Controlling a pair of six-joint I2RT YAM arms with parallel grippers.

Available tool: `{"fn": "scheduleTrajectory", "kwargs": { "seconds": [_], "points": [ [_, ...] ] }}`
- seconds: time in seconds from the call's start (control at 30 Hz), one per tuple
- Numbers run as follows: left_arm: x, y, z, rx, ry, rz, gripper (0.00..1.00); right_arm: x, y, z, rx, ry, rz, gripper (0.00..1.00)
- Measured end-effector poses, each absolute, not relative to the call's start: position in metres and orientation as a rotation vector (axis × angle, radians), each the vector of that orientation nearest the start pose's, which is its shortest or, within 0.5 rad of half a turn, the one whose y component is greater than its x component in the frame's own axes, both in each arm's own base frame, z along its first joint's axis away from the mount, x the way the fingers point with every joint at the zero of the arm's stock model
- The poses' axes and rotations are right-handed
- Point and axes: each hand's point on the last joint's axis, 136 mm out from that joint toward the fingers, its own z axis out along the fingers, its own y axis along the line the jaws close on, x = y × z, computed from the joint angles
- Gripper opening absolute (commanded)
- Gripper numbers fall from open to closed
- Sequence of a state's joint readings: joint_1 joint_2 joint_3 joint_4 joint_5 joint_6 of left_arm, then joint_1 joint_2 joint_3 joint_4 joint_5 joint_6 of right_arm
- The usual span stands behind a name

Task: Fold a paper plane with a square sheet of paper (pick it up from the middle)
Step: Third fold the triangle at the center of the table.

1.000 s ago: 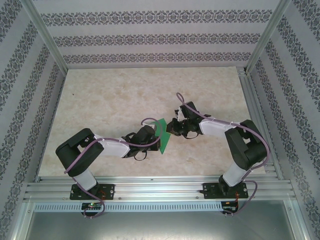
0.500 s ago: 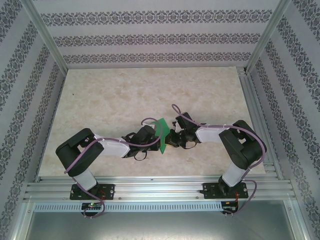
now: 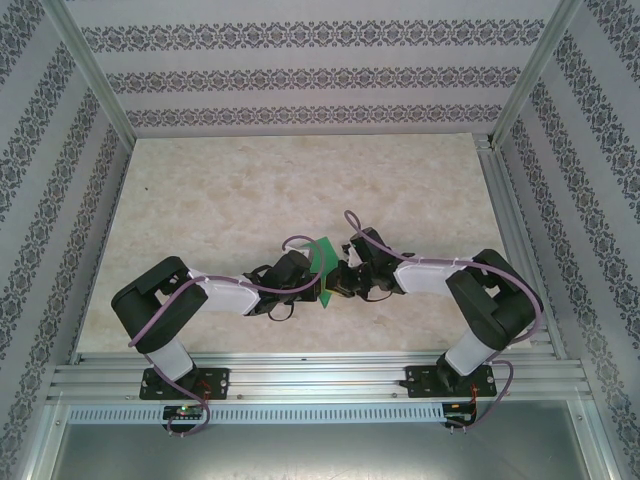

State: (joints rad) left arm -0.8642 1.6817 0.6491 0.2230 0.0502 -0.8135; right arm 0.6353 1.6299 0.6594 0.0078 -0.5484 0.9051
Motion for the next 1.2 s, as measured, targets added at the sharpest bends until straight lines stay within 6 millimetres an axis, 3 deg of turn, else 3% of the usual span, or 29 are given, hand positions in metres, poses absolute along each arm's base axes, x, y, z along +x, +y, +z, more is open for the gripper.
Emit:
{"fn": "scheduleTrajectory", "kwargs": {
  "seconds": [0.13,0.43,0.63,0.9,1.2],
  "points": [
    [0.25,-0.307,0.018,0.091,2.551,-0.803,0.06,0.223,0.279,0.012,0.162,2.888,1.183,0.08],
    [0.25,-0.307,0.018,0.09,2.55,-0.8,0.06,0.222,0.278,0.014,0.163,2.895,1.155,0.08],
    [0.25,-0.307,0.018,0.09,2.55,-0.8,0.06,0.213,0.282,0.025,0.122,2.895,1.151,0.09],
    [0.25,-0.307,0.018,0.09,2.55,-0.8,0.06,0.206,0.284,0.012,0.121,2.946,1.104,0.08],
    [0.25,-0.307,0.018,0.091,2.551,-0.8,0.06,0.206,0.282,0.015,0.119,2.954,1.07,0.08]
  ]
}}
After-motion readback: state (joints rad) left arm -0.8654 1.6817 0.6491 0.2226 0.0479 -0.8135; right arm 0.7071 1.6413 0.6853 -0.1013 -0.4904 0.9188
